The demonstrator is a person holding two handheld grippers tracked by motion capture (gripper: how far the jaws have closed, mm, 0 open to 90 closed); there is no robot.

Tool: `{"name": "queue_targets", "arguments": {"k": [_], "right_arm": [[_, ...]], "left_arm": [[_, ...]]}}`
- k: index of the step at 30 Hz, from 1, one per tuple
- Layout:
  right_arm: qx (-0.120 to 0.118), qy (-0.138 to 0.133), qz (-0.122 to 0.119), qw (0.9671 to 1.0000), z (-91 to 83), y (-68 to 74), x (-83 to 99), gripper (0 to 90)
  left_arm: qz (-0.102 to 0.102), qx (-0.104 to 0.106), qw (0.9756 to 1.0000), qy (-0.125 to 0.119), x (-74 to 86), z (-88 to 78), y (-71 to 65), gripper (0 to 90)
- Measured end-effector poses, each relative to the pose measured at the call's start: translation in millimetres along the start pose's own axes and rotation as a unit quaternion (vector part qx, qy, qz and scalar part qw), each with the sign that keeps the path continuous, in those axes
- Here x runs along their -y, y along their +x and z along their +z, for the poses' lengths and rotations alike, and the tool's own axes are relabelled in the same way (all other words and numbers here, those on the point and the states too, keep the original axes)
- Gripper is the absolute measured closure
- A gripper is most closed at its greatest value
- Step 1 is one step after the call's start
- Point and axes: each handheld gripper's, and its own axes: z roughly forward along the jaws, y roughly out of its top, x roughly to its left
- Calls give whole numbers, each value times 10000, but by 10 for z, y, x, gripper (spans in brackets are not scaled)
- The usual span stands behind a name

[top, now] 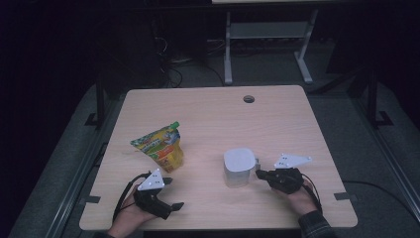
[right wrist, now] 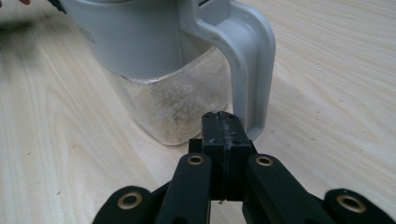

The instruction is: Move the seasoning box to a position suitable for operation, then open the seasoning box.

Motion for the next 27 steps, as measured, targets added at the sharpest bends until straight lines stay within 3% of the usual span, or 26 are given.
{"name": "queue_targets", "arguments": {"k": [19, 27], "right_arm": [[-1, 1, -16, 10000, -171, 84, 114, 889], [101, -48, 125, 9999, -240, 148, 162, 641]], "left_arm": [[9, -17, 10000, -29, -10, -21, -11, 59], [-22, 98, 9999, -1, -21, 1, -1, 60]]}}
